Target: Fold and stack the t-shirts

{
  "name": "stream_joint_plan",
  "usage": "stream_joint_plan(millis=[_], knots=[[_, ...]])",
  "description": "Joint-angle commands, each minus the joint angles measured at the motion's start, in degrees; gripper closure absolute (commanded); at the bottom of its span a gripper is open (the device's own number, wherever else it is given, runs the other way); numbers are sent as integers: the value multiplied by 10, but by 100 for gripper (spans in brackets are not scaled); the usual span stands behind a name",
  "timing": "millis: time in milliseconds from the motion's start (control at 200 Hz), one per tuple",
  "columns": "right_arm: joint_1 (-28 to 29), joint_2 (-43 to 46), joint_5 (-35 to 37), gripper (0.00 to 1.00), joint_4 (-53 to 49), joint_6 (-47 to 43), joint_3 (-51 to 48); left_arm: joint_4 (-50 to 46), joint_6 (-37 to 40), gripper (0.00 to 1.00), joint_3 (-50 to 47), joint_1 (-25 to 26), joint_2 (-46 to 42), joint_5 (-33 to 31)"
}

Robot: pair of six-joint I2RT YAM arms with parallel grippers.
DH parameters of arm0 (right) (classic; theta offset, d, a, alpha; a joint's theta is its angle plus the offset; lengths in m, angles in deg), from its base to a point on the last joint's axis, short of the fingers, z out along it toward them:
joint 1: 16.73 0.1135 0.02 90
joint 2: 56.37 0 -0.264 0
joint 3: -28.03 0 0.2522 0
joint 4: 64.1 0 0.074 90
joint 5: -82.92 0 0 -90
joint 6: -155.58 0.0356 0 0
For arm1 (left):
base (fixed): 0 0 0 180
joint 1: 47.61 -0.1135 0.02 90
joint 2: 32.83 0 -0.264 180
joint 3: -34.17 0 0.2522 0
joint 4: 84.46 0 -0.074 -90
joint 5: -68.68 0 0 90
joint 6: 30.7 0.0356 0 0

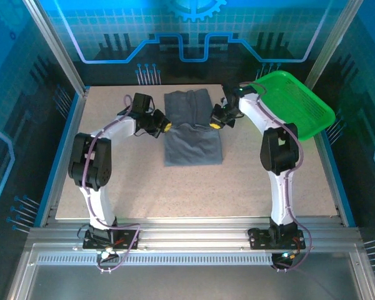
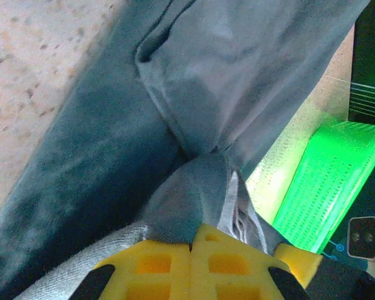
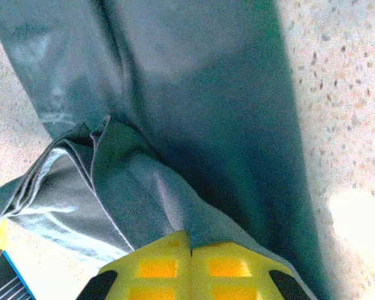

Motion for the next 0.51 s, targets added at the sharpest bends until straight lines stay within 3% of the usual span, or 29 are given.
stream_joint_plan(millis=[0, 90, 115, 205, 290, 400, 500], knots=[[-16, -34, -8, 100, -32, 0, 39, 2, 27, 100, 51, -10, 37, 25], [-23, -47, -2, 100, -39, 2, 62, -19, 39, 100, 82, -13, 65, 27], [-26, -64, -6, 94, -38, 1, 67, -28, 42, 99, 91, -15, 73, 27], [-36, -79, -28, 65, -29, -17, 88, -68, 57, 75, 109, -21, 85, 13], [-39, -63, -30, 51, -26, -54, 105, -96, 74, 58, 101, -23, 59, -22], [-49, -18, -14, 46, -54, -85, 94, -107, 70, 47, 36, -21, -12, -53], [-55, 59, 0, 44, -35, -87, -19, -79, 38, 45, -83, -12, -105, -73]])
